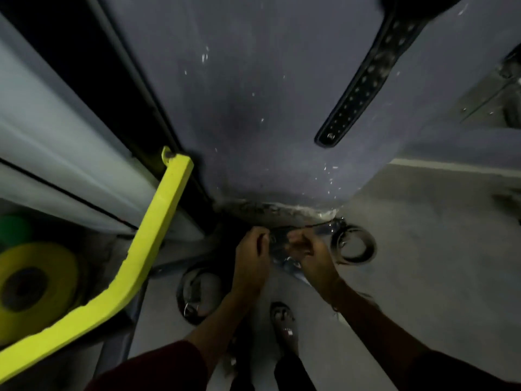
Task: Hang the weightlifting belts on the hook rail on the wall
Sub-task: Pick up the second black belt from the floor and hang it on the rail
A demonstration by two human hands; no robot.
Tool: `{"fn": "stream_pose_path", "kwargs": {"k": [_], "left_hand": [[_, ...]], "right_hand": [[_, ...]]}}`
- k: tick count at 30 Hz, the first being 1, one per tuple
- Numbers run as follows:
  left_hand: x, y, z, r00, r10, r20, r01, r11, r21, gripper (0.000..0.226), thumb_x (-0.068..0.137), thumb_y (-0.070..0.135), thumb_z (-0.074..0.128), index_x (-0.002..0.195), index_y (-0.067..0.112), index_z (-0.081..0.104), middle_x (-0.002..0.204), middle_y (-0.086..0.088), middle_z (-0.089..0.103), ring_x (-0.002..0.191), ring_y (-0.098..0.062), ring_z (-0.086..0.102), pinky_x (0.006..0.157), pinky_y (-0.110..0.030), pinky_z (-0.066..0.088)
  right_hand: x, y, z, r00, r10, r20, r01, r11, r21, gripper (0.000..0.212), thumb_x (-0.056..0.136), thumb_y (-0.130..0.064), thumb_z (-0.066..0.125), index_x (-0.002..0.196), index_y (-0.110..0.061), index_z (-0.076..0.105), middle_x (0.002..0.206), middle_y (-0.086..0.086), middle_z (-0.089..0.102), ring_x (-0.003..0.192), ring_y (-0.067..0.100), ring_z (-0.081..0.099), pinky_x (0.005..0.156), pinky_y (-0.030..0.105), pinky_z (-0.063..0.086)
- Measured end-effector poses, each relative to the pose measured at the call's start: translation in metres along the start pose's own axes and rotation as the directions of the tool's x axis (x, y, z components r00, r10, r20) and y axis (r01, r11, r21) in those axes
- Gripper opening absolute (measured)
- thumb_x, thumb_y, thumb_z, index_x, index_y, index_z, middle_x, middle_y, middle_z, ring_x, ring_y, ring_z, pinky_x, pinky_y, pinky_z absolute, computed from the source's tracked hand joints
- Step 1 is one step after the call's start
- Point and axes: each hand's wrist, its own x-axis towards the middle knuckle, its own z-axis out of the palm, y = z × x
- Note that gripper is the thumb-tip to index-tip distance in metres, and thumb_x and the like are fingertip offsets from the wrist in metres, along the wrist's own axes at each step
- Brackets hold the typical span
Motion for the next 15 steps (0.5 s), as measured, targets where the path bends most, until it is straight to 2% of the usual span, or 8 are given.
{"fn": "stream_pose_path", "kwargs": {"k": [2, 3, 5, 7, 9, 12, 15], "left_hand": [[-0.004, -0.042, 0.016, 0.997, -0.070, 0.015, 0.070, 0.997, 0.022, 0.013, 0.099, 0.011, 0.051, 0.098, 0.011, 0.064, 0.093, 0.000, 0.065, 0.084, -0.011, 0.058, 0.074, -0.019, 0.042], [-0.004, -0.062, 0.024, 0.994, -0.111, 0.024, 0.110, 0.994, 0.027, 0.012, 0.101, 0.012, 0.051, 0.100, 0.012, 0.063, 0.094, 0.002, 0.063, 0.085, -0.010, 0.058, 0.075, -0.019, 0.042], [0.003, -0.101, 0.041, 0.986, -0.165, 0.037, 0.164, 0.986, 0.035, 0.013, 0.101, 0.019, 0.050, 0.103, 0.015, 0.062, 0.096, 0.005, 0.062, 0.088, -0.010, 0.058, 0.079, -0.026, 0.045], [0.017, -0.141, 0.062, 0.982, -0.183, 0.051, 0.181, 0.982, 0.045, 0.022, 0.097, 0.031, 0.047, 0.106, 0.017, 0.062, 0.098, 0.007, 0.061, 0.092, -0.012, 0.059, 0.082, -0.031, 0.047], [0.037, -0.186, 0.088, 0.973, -0.217, 0.073, 0.214, 0.976, 0.042, 0.032, 0.093, 0.040, 0.045, 0.110, 0.019, 0.062, 0.103, 0.007, 0.063, 0.096, -0.012, 0.061, 0.086, -0.033, 0.050], [0.071, -0.261, 0.134, 0.950, -0.274, 0.148, 0.268, 0.962, 0.055, 0.041, 0.093, 0.047, 0.049, 0.117, 0.017, 0.062, 0.112, 0.000, 0.066, 0.103, -0.017, 0.065, 0.091, -0.042, 0.054], [0.099, -0.326, 0.181, 0.934, -0.306, 0.184, 0.296, 0.952, 0.078, 0.030, 0.098, 0.032, 0.058, 0.120, 0.012, 0.062, 0.116, -0.006, 0.066, 0.107, -0.022, 0.064, 0.095, -0.046, 0.053]], "right_hand": [[0.017, 0.046, 0.010, 0.996, 0.087, 0.034, -0.088, 0.996, 0.030, 0.012, 0.090, 0.005, 0.060, 0.100, -0.003, 0.061, 0.098, 0.020, 0.066, 0.085, 0.018, 0.064, 0.074, 0.025, 0.049], [0.028, 0.067, 0.016, 0.991, 0.125, 0.050, -0.128, 0.991, 0.049, 0.011, 0.090, 0.004, 0.059, 0.100, -0.001, 0.061, 0.099, 0.019, 0.066, 0.081, 0.012, 0.067, 0.071, 0.024, 0.050], [0.052, 0.109, 0.028, 0.981, 0.175, 0.084, -0.182, 0.980, 0.085, 0.011, 0.087, 0.003, 0.060, 0.096, -0.004, 0.060, 0.095, 0.013, 0.064, 0.072, 0.003, 0.066, 0.066, 0.019, 0.050], [0.082, 0.155, 0.038, 0.974, 0.214, 0.068, -0.220, 0.971, 0.092, 0.016, 0.085, 0.000, 0.062, 0.090, -0.014, 0.060, 0.088, 0.006, 0.064, 0.071, 0.003, 0.065, 0.064, 0.018, 0.049], [0.115, 0.209, 0.046, 0.963, 0.262, 0.067, -0.268, 0.958, 0.107, 0.027, 0.090, 0.013, 0.056, 0.090, -0.014, 0.059, 0.086, 0.003, 0.063, 0.067, -0.002, 0.065, 0.060, 0.012, 0.049], [0.168, 0.285, 0.052, 0.934, 0.356, 0.041, -0.358, 0.924, 0.132, 0.023, 0.092, 0.013, 0.052, 0.096, -0.008, 0.059, 0.085, 0.002, 0.063, 0.070, 0.007, 0.063, 0.057, 0.012, 0.048], [0.219, 0.359, 0.057, 0.909, 0.415, 0.022, -0.415, 0.901, 0.129, 0.023, 0.093, 0.008, 0.052, 0.096, -0.013, 0.061, 0.085, 0.001, 0.063, 0.075, 0.013, 0.059, 0.060, 0.015, 0.048]]}}
